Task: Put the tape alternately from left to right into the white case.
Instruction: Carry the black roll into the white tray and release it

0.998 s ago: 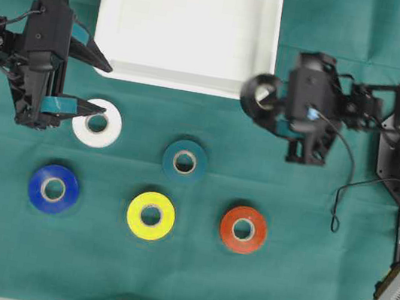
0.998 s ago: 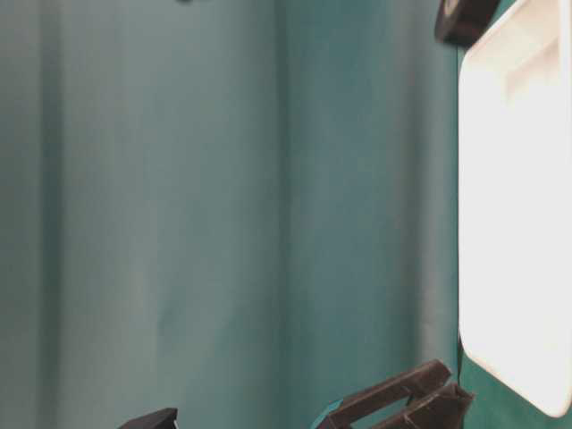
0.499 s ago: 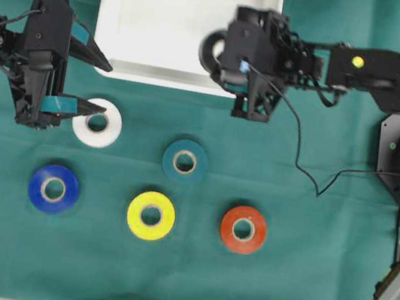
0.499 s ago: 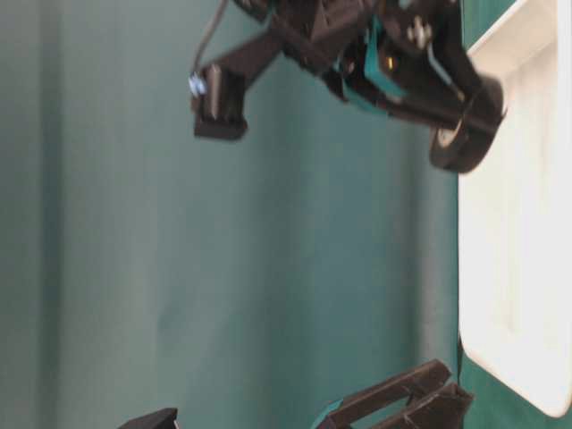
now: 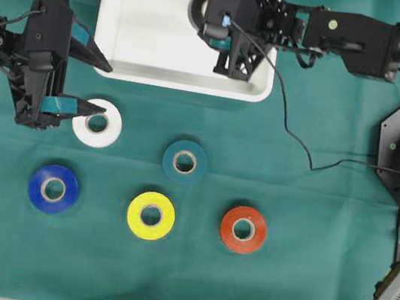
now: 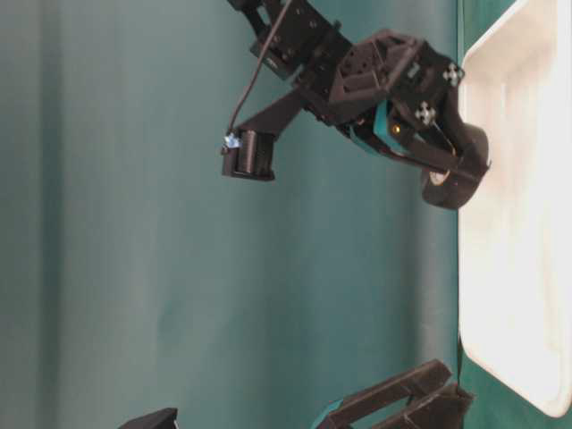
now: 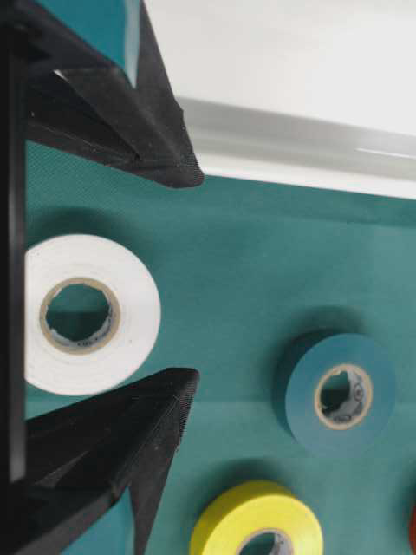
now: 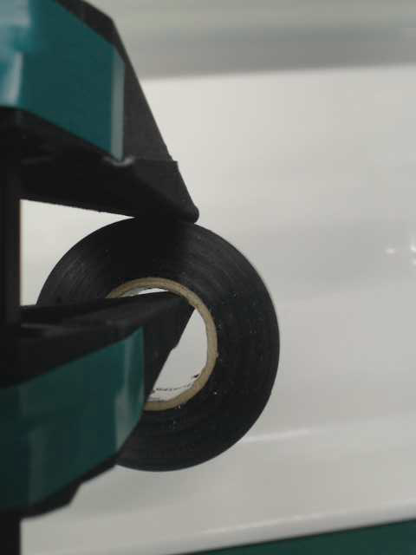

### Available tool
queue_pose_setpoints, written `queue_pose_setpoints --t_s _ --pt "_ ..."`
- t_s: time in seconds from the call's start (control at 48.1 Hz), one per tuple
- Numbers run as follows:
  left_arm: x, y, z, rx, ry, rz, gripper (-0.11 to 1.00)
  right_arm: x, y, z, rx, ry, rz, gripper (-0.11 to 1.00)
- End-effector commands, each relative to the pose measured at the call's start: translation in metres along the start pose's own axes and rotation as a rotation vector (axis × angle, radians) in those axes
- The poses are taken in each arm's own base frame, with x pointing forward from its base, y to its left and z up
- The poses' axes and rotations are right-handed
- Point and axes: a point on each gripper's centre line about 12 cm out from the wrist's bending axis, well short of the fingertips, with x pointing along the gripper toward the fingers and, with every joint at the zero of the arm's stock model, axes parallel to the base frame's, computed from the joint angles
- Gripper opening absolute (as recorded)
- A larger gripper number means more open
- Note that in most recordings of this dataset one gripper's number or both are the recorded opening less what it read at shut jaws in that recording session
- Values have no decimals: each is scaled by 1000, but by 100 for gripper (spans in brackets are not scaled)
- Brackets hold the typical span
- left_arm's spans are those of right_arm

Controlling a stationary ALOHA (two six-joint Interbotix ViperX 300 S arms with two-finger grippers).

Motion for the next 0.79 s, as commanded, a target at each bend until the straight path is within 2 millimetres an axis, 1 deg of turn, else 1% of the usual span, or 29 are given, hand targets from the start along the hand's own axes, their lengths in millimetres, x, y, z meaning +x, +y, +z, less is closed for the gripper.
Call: queue_pose_setpoints --t_s 0.0,0.125,0.416,0.457,0.478,0.582,0.644,0.686,0.769 --pt "-2 -1 6 1 -21 -4 59 -1 -5 15 8 -58 -5 24" --pt "-2 -1 6 1 -20 -4 59 4 -10 13 11 -51 -13 24" --pt "-2 -1 6 1 -21 -4 59 3 -11 18 15 -63 -16 24" --pt "-2 -1 6 1 -20 -4 59 3 -12 19 15 -66 -16 29" --pt "-2 -1 6 1 -20 -4 59 4 -11 18 15 -64 -16 34" --pt "-2 -1 6 1 -20 -4 59 3 -12 20 15 -69 -16 64" --pt "-2 -1 6 1 -18 -3 59 3 -12 20 15 -69 -16 79" --pt "-2 -1 6 1 -18 -3 59 3 -12 20 15 -70 -16 82" --pt "-2 -1 5 1 -17 -3 59 3 -12 20 15 -69 -16 81"
